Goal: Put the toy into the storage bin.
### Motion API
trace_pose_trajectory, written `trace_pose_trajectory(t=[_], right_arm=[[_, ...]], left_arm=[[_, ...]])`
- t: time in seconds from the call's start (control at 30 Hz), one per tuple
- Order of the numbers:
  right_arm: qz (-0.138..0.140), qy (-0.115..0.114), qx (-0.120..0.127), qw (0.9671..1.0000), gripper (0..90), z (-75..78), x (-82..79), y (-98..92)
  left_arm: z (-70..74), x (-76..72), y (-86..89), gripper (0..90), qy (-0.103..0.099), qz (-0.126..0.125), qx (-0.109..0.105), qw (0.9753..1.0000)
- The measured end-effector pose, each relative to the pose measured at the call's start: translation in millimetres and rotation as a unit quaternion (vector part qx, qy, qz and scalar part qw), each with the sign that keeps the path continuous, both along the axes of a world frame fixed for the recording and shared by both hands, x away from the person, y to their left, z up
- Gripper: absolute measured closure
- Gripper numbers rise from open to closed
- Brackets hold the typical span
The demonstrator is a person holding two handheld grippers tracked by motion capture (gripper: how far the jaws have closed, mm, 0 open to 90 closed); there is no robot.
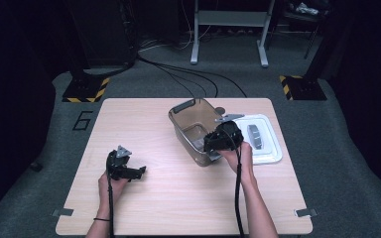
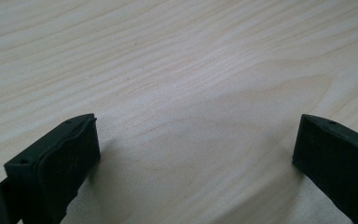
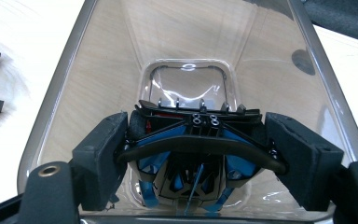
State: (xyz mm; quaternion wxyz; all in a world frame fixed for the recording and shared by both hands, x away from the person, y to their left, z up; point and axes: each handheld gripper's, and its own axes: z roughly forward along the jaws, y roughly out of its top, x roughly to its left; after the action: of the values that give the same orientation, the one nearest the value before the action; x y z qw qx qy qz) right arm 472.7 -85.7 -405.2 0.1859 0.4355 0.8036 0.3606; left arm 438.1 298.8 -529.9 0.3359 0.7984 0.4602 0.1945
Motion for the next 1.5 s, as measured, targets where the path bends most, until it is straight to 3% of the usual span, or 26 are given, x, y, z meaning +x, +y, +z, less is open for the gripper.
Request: trace_pose_trajectory(t=[0.9, 1.5], right_arm=[[-0.015, -0.008, 0.009, 0.9998, 19.5, 0.4, -7.3, 1.1], [-0.021, -0.014, -0.011, 0.9996, 22.6, 2.4, -11.3, 5.4]], left_arm=[[-0.1, 0.2, 0.1, 0.4, 0.000, 0.000, -0.001, 1.0000], [0.0, 0.1, 0.1, 0.4, 0.001, 0.000, -0.001, 1.0000]])
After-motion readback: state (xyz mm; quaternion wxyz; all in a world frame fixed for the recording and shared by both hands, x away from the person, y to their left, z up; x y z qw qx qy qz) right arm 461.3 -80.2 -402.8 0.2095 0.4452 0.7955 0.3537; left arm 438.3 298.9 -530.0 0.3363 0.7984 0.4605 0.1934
